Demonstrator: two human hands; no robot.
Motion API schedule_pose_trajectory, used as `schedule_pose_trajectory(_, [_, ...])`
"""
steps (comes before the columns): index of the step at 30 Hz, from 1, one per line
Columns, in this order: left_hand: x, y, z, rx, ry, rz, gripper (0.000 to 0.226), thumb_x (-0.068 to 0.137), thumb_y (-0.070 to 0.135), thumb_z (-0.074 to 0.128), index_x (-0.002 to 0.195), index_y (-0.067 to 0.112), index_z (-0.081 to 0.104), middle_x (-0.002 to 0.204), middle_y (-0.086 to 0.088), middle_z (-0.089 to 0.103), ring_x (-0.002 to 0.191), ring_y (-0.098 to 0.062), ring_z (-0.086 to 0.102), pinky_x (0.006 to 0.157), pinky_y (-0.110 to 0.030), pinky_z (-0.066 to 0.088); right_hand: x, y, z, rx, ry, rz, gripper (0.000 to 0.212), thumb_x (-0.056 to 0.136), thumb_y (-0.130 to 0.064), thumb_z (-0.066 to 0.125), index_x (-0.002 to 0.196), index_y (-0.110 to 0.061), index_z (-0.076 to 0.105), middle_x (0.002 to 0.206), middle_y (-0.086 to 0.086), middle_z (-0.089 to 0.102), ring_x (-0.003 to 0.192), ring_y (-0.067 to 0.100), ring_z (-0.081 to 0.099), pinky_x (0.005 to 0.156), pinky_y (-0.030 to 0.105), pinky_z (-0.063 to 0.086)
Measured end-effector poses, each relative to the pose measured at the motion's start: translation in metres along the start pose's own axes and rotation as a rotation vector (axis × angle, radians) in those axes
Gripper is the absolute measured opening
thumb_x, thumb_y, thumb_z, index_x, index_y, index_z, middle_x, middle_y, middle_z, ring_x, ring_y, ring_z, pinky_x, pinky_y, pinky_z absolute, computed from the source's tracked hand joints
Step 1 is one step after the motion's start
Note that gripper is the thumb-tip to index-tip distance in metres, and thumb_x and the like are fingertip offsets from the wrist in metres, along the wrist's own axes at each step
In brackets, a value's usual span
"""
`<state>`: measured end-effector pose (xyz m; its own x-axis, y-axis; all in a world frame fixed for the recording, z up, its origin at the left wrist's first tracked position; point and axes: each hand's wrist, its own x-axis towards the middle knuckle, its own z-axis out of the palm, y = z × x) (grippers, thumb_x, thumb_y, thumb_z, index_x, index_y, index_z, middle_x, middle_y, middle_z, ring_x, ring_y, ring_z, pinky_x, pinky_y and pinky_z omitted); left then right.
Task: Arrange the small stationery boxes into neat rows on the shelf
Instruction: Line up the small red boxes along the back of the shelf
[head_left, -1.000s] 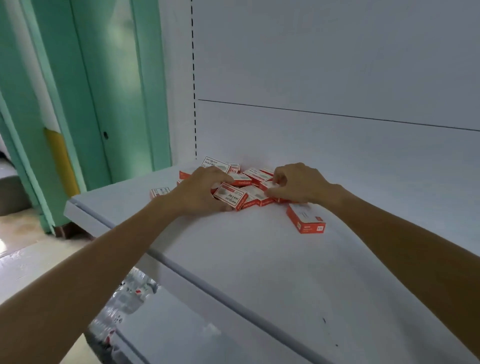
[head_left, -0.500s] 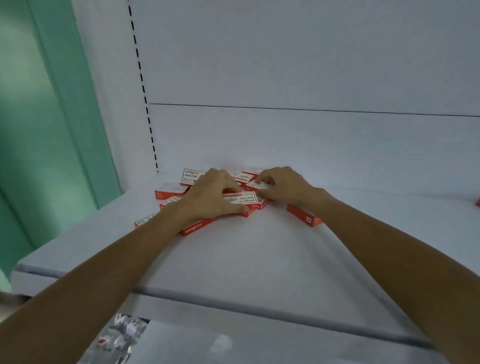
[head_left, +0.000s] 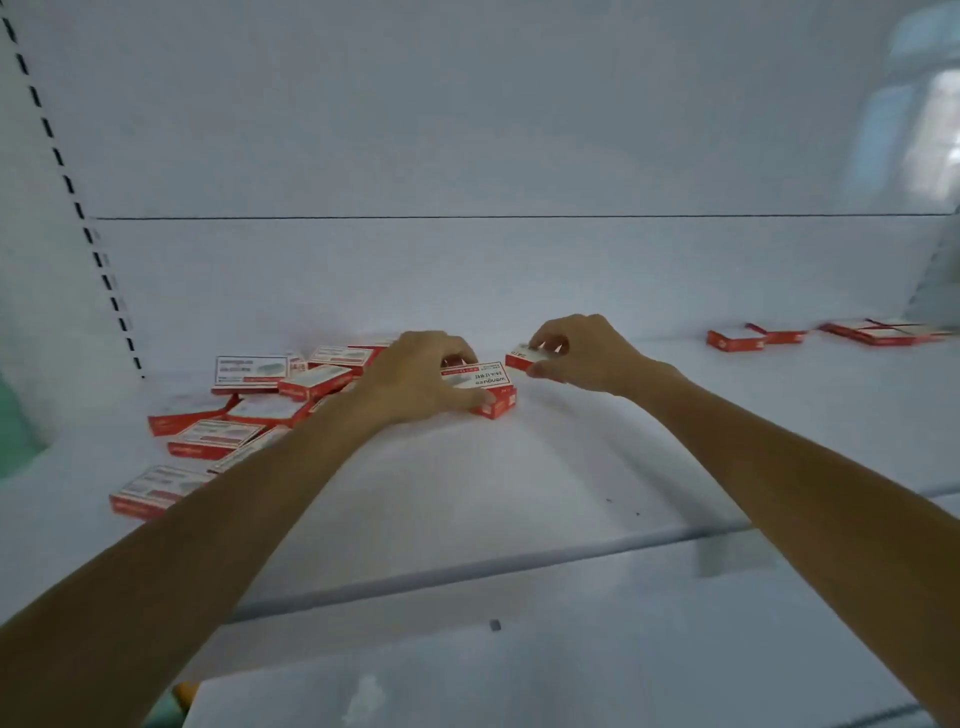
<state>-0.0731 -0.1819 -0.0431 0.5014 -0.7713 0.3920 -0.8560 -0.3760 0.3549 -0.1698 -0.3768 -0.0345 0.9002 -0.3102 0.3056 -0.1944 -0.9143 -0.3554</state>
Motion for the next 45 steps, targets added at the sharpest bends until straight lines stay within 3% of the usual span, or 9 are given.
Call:
schedule_pose_trajectory(3, [0.022,0.032,0.023,-0.01,-0.028,0.074,0.04,0.067,0.051,0.071,0.098,0.027,0.063,0.097,0.01,0.063,0.091,-0.012,0.055,0.071,-0.026,0.043,-0.023,0.041,-0.022,-0.04,0.016,0.113,0.035,0.077,-0.032,0.07,0.107,-0.017,0.064,0.106,0.005,0.064,0.086,0.014,0.053,0.073,0.023,0.04])
schedule_pose_trajectory(6, [0.045,0.065,0.047,-0.061,-0.089,0.143,0.037,0.068,0.051,0.071,0.095,0.026,0.063,0.095,0.008,0.063,0.088,-0.012,0.055,0.077,-0.033,0.048,-0.048,0.082,-0.044,-0.075,0.037,0.208,0.036,0.076,-0.034,0.07,0.108,-0.017,0.065,0.106,0.004,0.065,0.086,0.013,0.054,0.072,0.022,0.039])
schedule_pose_trajectory(13, [0.102,0.165,0.115,-0.193,-0.149,0.25,0.037,0.067,0.05,0.072,0.093,0.025,0.064,0.094,0.008,0.064,0.087,-0.012,0.057,0.078,-0.031,0.049,-0.12,0.183,-0.118,-0.131,0.09,0.411,0.037,0.077,-0.038,0.068,0.108,-0.018,0.065,0.107,0.002,0.064,0.094,0.015,0.057,0.088,0.03,0.047])
schedule_pose_trajectory(24, [0.16,0.338,0.219,-0.169,-0.202,0.459,0.04,0.074,0.052,0.065,0.102,0.023,0.061,0.106,0.004,0.062,0.089,-0.01,0.052,0.071,-0.027,0.043,-0.209,0.333,-0.196,-0.121,0.267,0.545,0.033,0.077,-0.034,0.068,0.108,-0.024,0.066,0.1,0.0,0.066,0.085,0.014,0.058,0.08,0.027,0.048])
schedule_pose_trajectory(28, [0.177,0.361,0.241,-0.142,-0.223,0.444,0.044,0.075,0.053,0.063,0.107,0.023,0.059,0.111,0.003,0.062,0.089,-0.009,0.05,0.069,-0.022,0.038,-0.214,0.375,-0.208,-0.125,0.256,0.567,0.033,0.079,-0.036,0.067,0.11,-0.025,0.066,0.104,0.0,0.066,0.087,0.014,0.059,0.084,0.032,0.051])
schedule_pose_trajectory(37, [0.242,0.37,0.269,-0.092,-0.194,0.437,0.043,0.074,0.052,0.064,0.106,0.023,0.06,0.11,0.005,0.062,0.087,-0.009,0.05,0.066,-0.022,0.042,-0.169,0.434,-0.205,-0.075,0.246,0.51,0.036,0.078,-0.044,0.062,0.11,-0.027,0.066,0.108,-0.004,0.067,0.09,0.009,0.059,0.082,0.026,0.047])
schedule_pose_trajectory(40, [0.264,0.376,0.282,-0.112,-0.171,0.411,0.042,0.074,0.052,0.065,0.104,0.024,0.061,0.111,0.005,0.062,0.093,-0.012,0.054,0.071,-0.027,0.045,-0.152,0.458,-0.214,-0.065,0.237,0.496,0.034,0.08,-0.04,0.064,0.111,-0.026,0.066,0.108,-0.003,0.067,0.086,0.007,0.056,0.078,0.023,0.045])
schedule_pose_trajectory(43, [0.278,0.378,0.298,-0.112,-0.201,0.4,0.039,0.073,0.051,0.066,0.103,0.025,0.061,0.11,0.006,0.063,0.086,-0.008,0.051,0.06,-0.017,0.035,-0.134,0.483,-0.221,-0.026,0.25,0.496,0.033,0.079,-0.038,0.066,0.11,-0.026,0.066,0.102,-0.001,0.067,0.081,0.01,0.057,0.075,0.023,0.043])
schedule_pose_trajectory(45, [0.29,0.377,0.302,-0.087,-0.193,0.381,0.043,0.073,0.051,0.066,0.106,0.025,0.061,0.111,0.007,0.062,0.086,-0.007,0.05,0.064,-0.018,0.037,-0.118,0.5,-0.223,-0.004,0.246,0.466,0.032,0.079,-0.035,0.067,0.11,-0.026,0.066,0.101,0.002,0.067,0.079,0.011,0.056,0.074,0.022,0.04])
